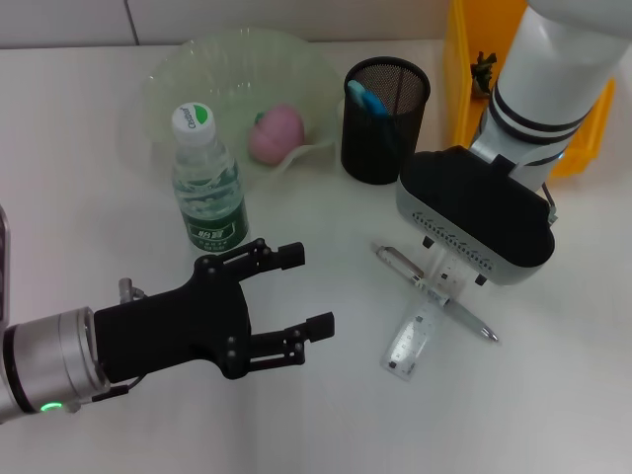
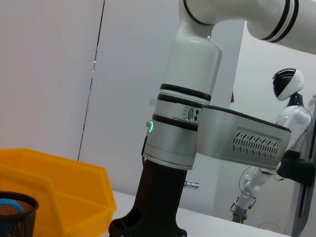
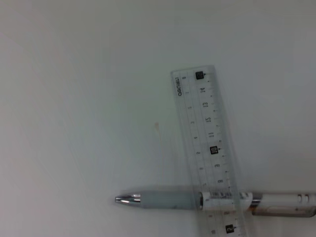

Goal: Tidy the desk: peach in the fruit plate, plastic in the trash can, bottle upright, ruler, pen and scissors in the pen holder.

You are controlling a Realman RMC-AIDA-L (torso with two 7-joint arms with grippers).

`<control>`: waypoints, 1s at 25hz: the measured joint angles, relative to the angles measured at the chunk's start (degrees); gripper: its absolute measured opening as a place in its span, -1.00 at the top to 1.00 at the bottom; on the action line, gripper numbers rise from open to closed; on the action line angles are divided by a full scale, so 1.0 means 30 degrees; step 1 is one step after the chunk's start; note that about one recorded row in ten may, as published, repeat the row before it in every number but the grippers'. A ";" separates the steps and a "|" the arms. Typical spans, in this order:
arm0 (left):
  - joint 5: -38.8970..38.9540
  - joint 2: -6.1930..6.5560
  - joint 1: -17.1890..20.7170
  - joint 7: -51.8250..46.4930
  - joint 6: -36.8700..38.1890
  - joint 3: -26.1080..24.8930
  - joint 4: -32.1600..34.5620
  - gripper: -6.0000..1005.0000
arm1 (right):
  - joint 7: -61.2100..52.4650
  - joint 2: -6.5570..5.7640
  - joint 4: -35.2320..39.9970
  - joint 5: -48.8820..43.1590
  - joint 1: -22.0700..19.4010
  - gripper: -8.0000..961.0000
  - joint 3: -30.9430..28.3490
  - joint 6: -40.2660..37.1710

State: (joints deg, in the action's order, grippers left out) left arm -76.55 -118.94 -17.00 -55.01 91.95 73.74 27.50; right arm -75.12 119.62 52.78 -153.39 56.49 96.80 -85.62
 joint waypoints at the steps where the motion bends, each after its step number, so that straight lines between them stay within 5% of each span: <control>1: 0.0000 0.0000 0.0000 0.0000 0.0000 0.0000 0.0000 -0.65 | 0.0000 0.0000 0.0000 0.0000 0.0000 -0.50 0.0000 0.0000; 23: 0.0002 0.0008 -0.0112 -0.0005 -0.0059 -0.0030 0.0000 -0.65 | 0.0111 0.0090 -0.1090 0.0479 0.0161 -0.40 0.0559 0.0638; 25: 0.0002 0.0009 -0.0123 -0.0006 -0.0063 -0.0030 0.0000 -0.65 | 0.0098 0.0091 -0.1251 0.0614 0.0186 -0.23 0.0653 0.0768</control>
State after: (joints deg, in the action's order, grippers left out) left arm -76.55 -118.91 -17.37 -55.02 91.76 73.66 27.51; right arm -74.83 119.89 49.03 -151.55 57.05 98.76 -83.31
